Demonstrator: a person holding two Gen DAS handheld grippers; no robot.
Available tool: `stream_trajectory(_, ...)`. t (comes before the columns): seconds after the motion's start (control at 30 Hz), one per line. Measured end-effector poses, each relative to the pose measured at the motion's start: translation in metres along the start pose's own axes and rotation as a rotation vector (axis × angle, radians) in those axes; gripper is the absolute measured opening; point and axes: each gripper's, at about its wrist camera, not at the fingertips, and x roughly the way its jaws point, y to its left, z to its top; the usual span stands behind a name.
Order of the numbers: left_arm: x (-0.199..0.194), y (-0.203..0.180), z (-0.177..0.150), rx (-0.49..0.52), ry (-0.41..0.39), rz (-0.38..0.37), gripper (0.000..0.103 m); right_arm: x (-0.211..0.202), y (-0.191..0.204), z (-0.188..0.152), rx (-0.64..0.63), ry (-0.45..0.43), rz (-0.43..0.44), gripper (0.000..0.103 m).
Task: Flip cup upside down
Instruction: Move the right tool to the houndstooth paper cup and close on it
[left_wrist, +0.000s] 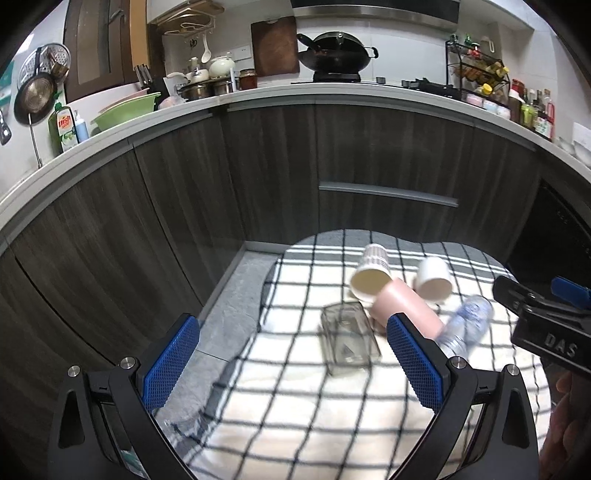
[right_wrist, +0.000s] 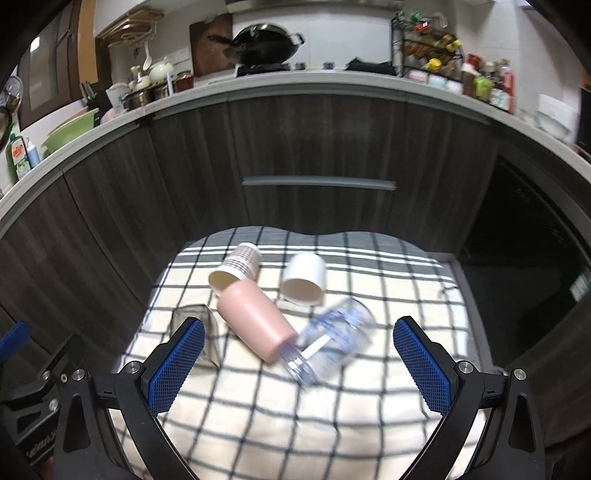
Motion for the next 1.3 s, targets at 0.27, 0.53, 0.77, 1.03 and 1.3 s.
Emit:
stream_trajectory(0.27,0.045,0.016,0.034,-0.013,0.008,0.035,0.103,0.072,0.034,0.049,-0.045,0.123,0.06,0.102)
stream_trajectory(0.53,0.119,0.029,0.063,0.001,0.081,0.063,0.103,0.148,0.051,0.086,-0.008,0.276,0.086,0.102)
stream_trajectory(0.77,0.178,0.04,0.075,-0.007,0.148,0.039,0.103,0.226,0.067,0.094,0.027,0.458,0.106,0.102)
stream_trajectory(1.03,0.223,0.04,0.07,0.017,0.207,0.016,0.103,0.291,0.078,0.081,0.068,0.596,0.109,0.093)
stream_trajectory(1.3,0.234,0.042,0.066,0.014,0.22,0.015,0.103,0.319,0.082,0.065,0.124,0.651,0.148,0.065)
